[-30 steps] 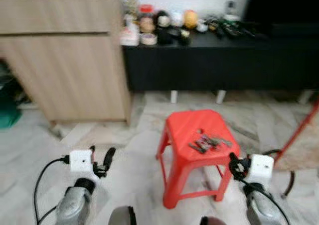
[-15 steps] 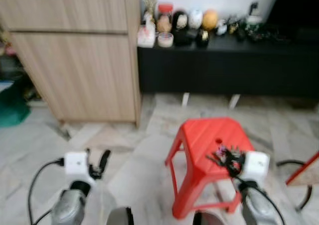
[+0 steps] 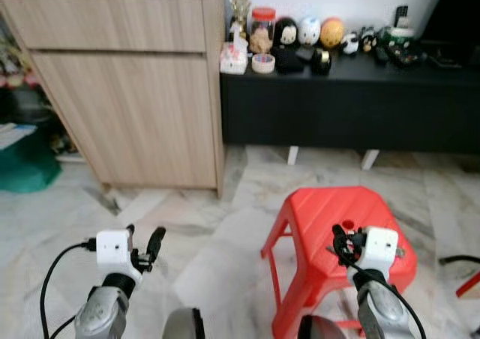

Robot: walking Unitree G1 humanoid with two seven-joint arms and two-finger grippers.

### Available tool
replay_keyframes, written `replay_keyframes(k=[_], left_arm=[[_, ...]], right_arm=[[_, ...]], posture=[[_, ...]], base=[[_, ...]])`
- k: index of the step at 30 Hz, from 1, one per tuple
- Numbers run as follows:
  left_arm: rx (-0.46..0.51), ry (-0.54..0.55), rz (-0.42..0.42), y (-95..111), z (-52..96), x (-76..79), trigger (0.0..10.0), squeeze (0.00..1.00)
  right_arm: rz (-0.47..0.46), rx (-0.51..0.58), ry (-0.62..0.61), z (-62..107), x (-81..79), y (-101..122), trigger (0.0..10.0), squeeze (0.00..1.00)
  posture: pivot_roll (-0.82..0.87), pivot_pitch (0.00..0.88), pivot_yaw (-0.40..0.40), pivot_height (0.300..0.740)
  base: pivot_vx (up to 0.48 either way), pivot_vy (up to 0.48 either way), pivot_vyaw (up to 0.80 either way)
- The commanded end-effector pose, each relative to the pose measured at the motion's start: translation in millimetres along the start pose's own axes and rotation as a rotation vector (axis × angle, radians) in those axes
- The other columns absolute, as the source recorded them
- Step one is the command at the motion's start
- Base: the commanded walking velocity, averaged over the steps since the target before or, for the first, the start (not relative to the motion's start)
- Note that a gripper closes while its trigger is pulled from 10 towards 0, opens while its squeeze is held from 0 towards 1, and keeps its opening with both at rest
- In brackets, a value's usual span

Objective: Hang keys on a hook

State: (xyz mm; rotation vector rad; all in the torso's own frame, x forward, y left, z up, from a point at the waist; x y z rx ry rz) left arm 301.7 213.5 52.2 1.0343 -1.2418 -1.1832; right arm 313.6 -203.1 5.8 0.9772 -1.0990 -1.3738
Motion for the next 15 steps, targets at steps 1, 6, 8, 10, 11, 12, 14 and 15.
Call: replay_keyframes(k=[1, 6, 8, 10, 11, 12, 14, 15], left_arm=[[0.004, -0.013, -0.012, 1.3, -1.1, 4.3, 10.0, 0.00], [0.003, -0.011, -0.009, 1.0, -0.7, 4.1, 10.0, 0.00], [0.002, -0.008, -0.004, 0.3, 0.0, 4.2, 10.0, 0.00], [0.000, -0.008, -0.006, 0.0, 0.2, 4.1, 10.0, 0.00], [-0.004, -0.007, -0.004, -0.9, 0.6, 3.9, 10.0, 0.00], [-0.005, -0.007, -0.004, -1.3, 0.7, 3.8, 10.0, 0.00], [-0.007, -0.006, -0.002, -1.6, 0.8, 3.7, 10.0, 0.00], [-0.007, -0.006, -0.002, -1.6, 0.8, 3.7, 10.0, 0.00]], right_arm=[[-0.010, -0.020, -0.022, 1.1, 6.8, -4.6, 10.0, 0.00], [-0.007, -0.028, -0.019, 1.9, 5.5, -6.6, 10.0, 0.00], [-0.005, -0.032, -0.019, 2.7, 6.0, -7.8, 10.0, 0.00], [-0.005, -0.033, -0.020, 2.9, 6.3, -8.0, 10.0, 0.00], [-0.003, -0.037, -0.021, 2.9, 6.6, -8.6, 10.0, 0.00], [-0.001, -0.041, -0.021, 2.7, 6.9, -9.0, 10.0, 0.00], [0.004, -0.050, -0.020, 2.4, 7.0, -10.0, 10.0, 0.00], [0.004, -0.050, -0.019, 2.3, 6.9, -10.2, 10.0, 0.00]], posture=[[0.09, 0.000, -0.031, 0.585], [0.09, 0.000, -0.032, 0.585], [0.09, 0.000, -0.033, 0.585], [0.09, 0.000, -0.033, 0.585], [0.09, 0.000, -0.033, 0.585], [0.09, 0.000, -0.033, 0.585], [0.09, 0.000, -0.033, 0.585], [0.09, 0.000, -0.033, 0.585]], base=[[0.000, -0.420, 0.00], [0.000, -0.417, 0.00], [0.000, -0.142, 0.00], [0.000, 0.000, 0.00], [0.000, 0.000, 0.00], [0.000, 0.000, 0.00], [0.000, 0.000, 0.00], [0.000, 0.000, 0.00]])
Point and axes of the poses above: a point about 5 cm out from each wrist's last joint towards the gripper, its own z axis pointing back from the gripper into the wrist, its own y axis along the axis of the wrist's last joint, x = y × z, the point moved 6 cm from there along -z, pointing out of the wrist towards the gripper, and after that the axes turned 6 degrees about z, right-handed, at the moved point
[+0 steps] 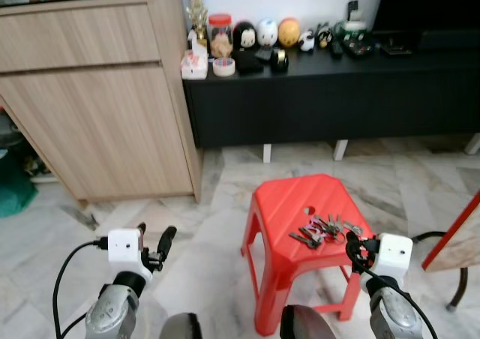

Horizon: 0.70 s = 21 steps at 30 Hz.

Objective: Hang keys on a hook

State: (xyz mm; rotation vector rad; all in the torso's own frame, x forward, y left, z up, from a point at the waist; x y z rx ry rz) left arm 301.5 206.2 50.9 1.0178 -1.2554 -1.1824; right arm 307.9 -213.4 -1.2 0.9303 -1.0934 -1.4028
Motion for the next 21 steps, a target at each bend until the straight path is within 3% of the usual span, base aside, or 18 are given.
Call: replay_keyframes(k=[1, 6, 11, 21], left_arm=[[-0.006, 0.008, -0.014, 0.4, 1.2, -3.3, 10.0, 0.00], [-0.006, 0.011, -0.013, 0.0, 1.5, -2.9, 10.0, 0.00], [-0.005, 0.014, -0.012, 0.3, 1.0, -1.8, 10.0, 0.00], [0.000, 0.014, -0.017, 2.8, 3.8, -2.1, 10.0, 0.00]], right_arm=[[-0.002, -0.017, 0.015, -1.0, -4.6, -2.6, 10.0, 0.00], [0.013, -0.034, 0.033, -3.3, -7.8, -4.7, 10.0, 0.00], [0.046, -0.080, 0.110, -12.5, -23.7, -8.3, 10.0, 0.00], [0.055, -0.108, 0.119, -29.7, -31.8, -4.2, 10.0, 0.00]], posture=[[0.09, 0.000, -0.033, 0.585], [0.08, 0.000, -0.036, 0.585], [0.08, 0.000, -0.036, 0.585], [0.10, 0.000, -0.039, 0.585]], base=[[0.000, 0.000, 0.00], [0.000, 0.000, 0.00], [0.000, 0.000, 0.00], [0.000, 0.000, 0.00]])
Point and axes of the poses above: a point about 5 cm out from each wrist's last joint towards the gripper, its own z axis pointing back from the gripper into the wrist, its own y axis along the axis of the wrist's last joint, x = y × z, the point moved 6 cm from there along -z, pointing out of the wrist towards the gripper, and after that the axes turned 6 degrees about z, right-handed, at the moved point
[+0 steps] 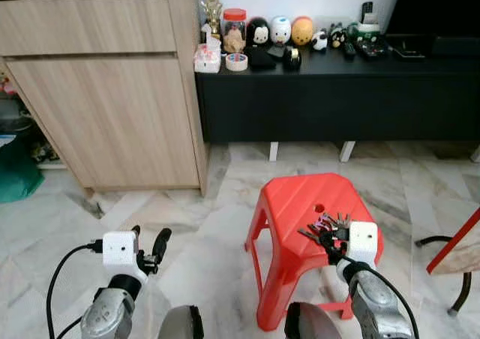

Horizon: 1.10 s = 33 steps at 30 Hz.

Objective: Hang keys on a hook

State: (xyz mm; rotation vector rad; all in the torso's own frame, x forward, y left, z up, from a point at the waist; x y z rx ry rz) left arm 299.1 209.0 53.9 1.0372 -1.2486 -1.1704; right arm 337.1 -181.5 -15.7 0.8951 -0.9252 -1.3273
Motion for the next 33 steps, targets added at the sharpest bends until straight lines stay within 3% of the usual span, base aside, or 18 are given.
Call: replay_keyframes(k=[1, 5, 6, 11, 12, 13, 21, 24, 27, 33], left_arm=[[-0.015, -0.007, -0.014, -1.2, 2.3, 0.9, 10.0, 0.00], [-0.019, -0.009, -0.012, -2.7, 4.5, 3.4, 10.0, 0.00], [-0.022, -0.013, -0.008, -3.3, 4.9, 5.6, 10.0, 0.00], [-0.027, -0.022, 0.002, -5.0, 9.4, 11.1, 10.0, 0.00], [-0.029, -0.023, 0.002, -5.7, 11.3, 11.8, 10.0, 0.00], [-0.035, -0.023, 0.003, -7.1, 14.8, 12.1, 10.0, 0.00], [-0.031, -0.013, 0.009, -4.7, 19.7, 14.0, 10.0, 0.00], [-0.029, -0.035, 0.016, -3.1, 24.9, 25.0, 10.0, 0.00], [-0.026, -0.033, 0.021, -0.9, 28.8, 27.2, 10.0, 0.00], [-0.020, -0.025, 0.022, 3.1, 32.5, 25.9, 10.0, 0.00]], right_arm=[[-0.020, -0.025, -0.030, -6.2, 6.4, 0.3, 10.0, 0.00], [-0.075, -0.040, -0.062, -10.5, 13.2, 1.7, 10.0, 0.00], [-0.092, -0.047, -0.069, -12.2, 14.7, 2.6, 10.0, 1.00], [-0.102, -0.072, -0.071, -14.9, 14.2, 1.4, 10.0, 1.00], [-0.105, -0.077, -0.070, -15.1, 13.9, 0.5, 10.0, 0.57], [-0.097, -0.086, -0.066, -15.4, 12.5, -1.0, 10.0, 0.00], [-0.087, -0.097, -0.019, -17.3, 5.5, -1.9, 10.0, 0.00], [-0.071, -0.111, -0.023, -16.2, 9.6, -5.4, 10.0, 0.00], [-0.080, -0.122, -0.040, -14.9, 16.1, -8.2, 10.0, 0.00], [-0.063, -0.139, -0.019, -15.7, 11.5, -10.0, 10.0, 0.00]], posture=[[0.10, 0.000, -0.040, 0.585], [0.10, 0.000, -0.043, 0.585], [0.10, 0.000, -0.048, 0.585], [0.10, 0.000, -0.053, 0.585], [0.10, 0.000, -0.055, 0.585], [0.10, 0.005, -0.060, 0.585], [0.09, 0.053, -0.073, 0.585], [0.09, 0.089, -0.085, 0.585], [0.09, 0.107, -0.094, 0.585], [0.10, 0.132, -0.100, 0.585]], base=[[0.000, 0.000, 0.00], [0.000, 0.000, 0.00], [0.000, 0.000, 0.00], [0.000, 0.000, 0.00], [0.000, 0.000, 0.00], [0.000, 0.000, 0.00], [0.000, 0.000, 0.00], [0.000, 0.000, 0.00], [0.000, 0.000, 0.00], [0.000, 0.000, 0.00]])
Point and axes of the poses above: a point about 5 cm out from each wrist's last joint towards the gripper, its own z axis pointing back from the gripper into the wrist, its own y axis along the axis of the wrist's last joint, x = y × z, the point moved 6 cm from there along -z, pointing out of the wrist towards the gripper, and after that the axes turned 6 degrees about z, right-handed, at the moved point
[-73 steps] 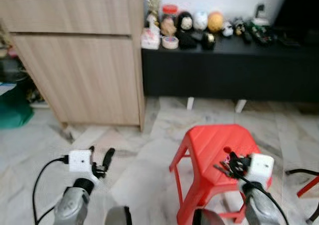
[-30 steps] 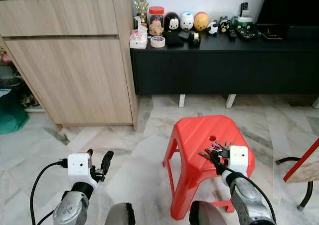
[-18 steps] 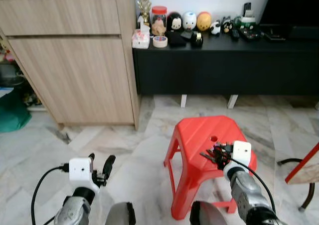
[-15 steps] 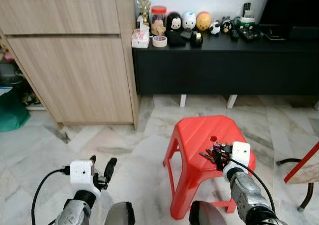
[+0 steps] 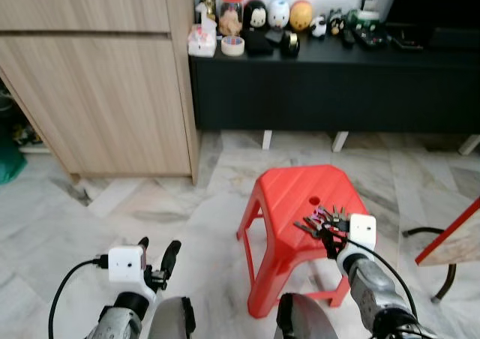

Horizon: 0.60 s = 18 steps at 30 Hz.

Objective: Hang keys on a hook

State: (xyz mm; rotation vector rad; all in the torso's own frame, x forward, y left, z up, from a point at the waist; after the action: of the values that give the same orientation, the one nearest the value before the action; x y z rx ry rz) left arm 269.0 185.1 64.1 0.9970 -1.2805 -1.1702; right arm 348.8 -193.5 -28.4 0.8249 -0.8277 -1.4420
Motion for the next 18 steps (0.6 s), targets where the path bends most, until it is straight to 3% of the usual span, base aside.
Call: replay_keyframes(k=[1, 17, 18], left_arm=[[-0.013, 0.007, -0.009, -0.8, 3.7, -0.4, 10.0, 0.00], [-0.013, 0.036, -0.025, 7.5, 14.7, -4.3, 10.0, 0.00], [-0.014, 0.037, -0.025, 7.4, 15.3, -4.4, 10.0, 0.00]], right_arm=[[0.006, -0.014, 0.006, -0.7, -1.0, -1.0, 10.0, 0.00], [-0.004, 0.015, 0.087, -4.4, -19.3, 10.5, 10.0, 0.00], [-0.007, 0.014, 0.088, -4.6, -19.5, 10.6, 8.9, 0.00]], posture=[[0.10, 0.137, -0.101, 0.585], [0.12, 0.162, -0.105, 0.585], [0.11, 0.164, -0.105, 0.585]], base=[[0.000, 0.000, 0.00], [0.000, 0.000, 0.00], [0.000, 0.000, 0.00]])
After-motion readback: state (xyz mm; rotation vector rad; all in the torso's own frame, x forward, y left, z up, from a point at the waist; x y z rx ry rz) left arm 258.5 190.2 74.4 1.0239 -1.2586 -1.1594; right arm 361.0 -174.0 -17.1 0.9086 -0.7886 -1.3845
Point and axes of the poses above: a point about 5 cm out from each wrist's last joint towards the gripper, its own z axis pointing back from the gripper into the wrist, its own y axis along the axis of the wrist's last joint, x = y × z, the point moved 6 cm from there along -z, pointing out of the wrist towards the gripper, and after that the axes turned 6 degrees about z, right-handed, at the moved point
